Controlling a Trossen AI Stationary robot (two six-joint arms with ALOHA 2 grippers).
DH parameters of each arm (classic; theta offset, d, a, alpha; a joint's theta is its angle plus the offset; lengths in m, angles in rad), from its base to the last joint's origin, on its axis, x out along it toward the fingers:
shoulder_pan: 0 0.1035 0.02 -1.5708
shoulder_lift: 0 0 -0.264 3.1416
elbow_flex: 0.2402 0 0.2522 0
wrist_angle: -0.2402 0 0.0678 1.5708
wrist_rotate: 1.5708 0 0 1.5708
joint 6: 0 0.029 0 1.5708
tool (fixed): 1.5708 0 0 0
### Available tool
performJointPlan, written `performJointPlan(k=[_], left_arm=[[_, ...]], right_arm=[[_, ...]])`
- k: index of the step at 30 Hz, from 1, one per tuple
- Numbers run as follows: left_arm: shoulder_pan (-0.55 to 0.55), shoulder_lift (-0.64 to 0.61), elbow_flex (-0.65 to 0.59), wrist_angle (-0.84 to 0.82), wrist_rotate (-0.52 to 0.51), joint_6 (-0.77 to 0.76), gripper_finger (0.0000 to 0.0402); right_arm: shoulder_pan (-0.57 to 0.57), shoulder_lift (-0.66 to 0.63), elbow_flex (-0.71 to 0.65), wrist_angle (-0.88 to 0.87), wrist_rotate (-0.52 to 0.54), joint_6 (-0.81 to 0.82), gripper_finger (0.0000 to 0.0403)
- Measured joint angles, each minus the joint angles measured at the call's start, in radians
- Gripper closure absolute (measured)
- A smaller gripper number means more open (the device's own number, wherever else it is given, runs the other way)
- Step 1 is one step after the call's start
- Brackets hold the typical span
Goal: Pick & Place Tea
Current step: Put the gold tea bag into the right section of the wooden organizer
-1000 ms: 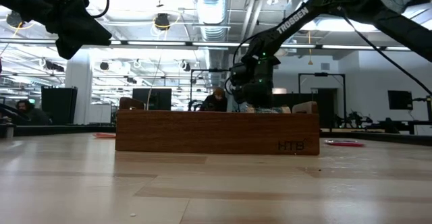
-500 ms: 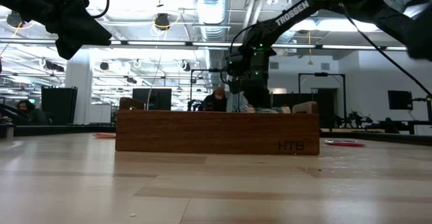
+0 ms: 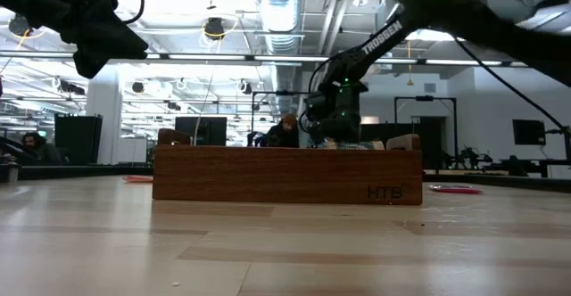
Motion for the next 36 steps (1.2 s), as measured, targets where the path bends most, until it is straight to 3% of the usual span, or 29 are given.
performJointPlan(k=[12, 27, 36], left_arm=[[0.000, 0.000, 0.000, 0.000, 0.000, -0.007, 0.0326], [0.000, 0.000, 0.000, 0.000, 0.000, -0.007, 0.0326], [0.000, 0.000, 0.000, 0.000, 0.000, -0.006, 0.0326]], right_arm=[[0.017, 0.001, -0.002, 0.013, 0.055, 0.001, 0.0247], [0.017, 0.001, -0.001, 0.008, 0.104, 0.001, 0.0351], [0.018, 0.002, 0.087, -0.096, 0.167, -0.006, 0.0400]])
